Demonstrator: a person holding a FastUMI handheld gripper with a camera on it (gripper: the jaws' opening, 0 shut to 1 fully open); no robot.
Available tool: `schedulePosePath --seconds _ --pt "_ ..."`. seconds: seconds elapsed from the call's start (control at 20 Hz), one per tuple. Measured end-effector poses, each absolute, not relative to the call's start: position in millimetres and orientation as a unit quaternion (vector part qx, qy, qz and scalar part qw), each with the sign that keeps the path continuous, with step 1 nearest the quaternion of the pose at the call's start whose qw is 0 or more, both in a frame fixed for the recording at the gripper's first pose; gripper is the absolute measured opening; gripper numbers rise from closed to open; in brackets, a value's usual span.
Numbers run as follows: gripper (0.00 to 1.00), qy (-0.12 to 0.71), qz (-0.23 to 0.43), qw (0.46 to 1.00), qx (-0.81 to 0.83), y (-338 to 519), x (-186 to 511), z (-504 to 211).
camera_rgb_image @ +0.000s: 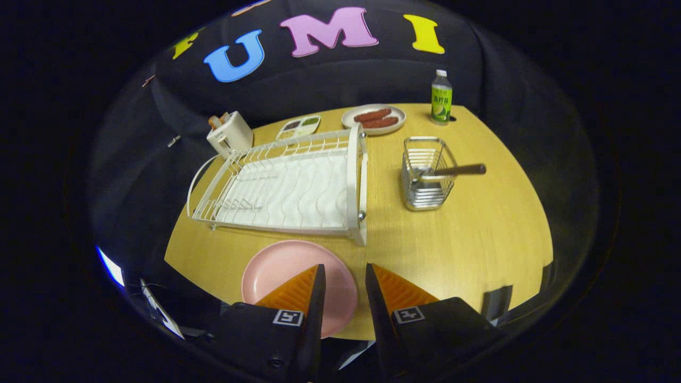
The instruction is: Take the plate from the dish rack, then take the spoon from the basket and place it into the plate.
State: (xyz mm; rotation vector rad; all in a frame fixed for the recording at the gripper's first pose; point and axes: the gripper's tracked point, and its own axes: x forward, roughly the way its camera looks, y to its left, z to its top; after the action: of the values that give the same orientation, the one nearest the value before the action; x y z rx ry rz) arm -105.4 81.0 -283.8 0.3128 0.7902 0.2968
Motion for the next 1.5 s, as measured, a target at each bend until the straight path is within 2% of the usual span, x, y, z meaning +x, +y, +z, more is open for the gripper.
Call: schedulePosePath --seconds 0.2,0.4,0.75,0.9,1.1,1.2,1.5 --pt "0.47 0.298 0.069 0.945 0.112 3.1 -41.9 -258.6" --pt "0.46 0.299 0.03 0.95 0.079 -37.8 -3.2 -285.4" --pt "0.41 0.328 0.056 0.941 0.061 -29.8 19.6 -329.8" --pt "0.29 0.33 0.073 0.939 0.062 -17.7 20.4 -336.8" --pt "0.28 0.338 0.094 0.935 0.057 -5.2 19.9 -347.4" --pt "0.17 0.335 0.098 0.935 0.062 -4.2 17.2 -344.6" --pt "0.13 0.319 0.088 0.938 0.102 -12.3 26.7 -323.8"
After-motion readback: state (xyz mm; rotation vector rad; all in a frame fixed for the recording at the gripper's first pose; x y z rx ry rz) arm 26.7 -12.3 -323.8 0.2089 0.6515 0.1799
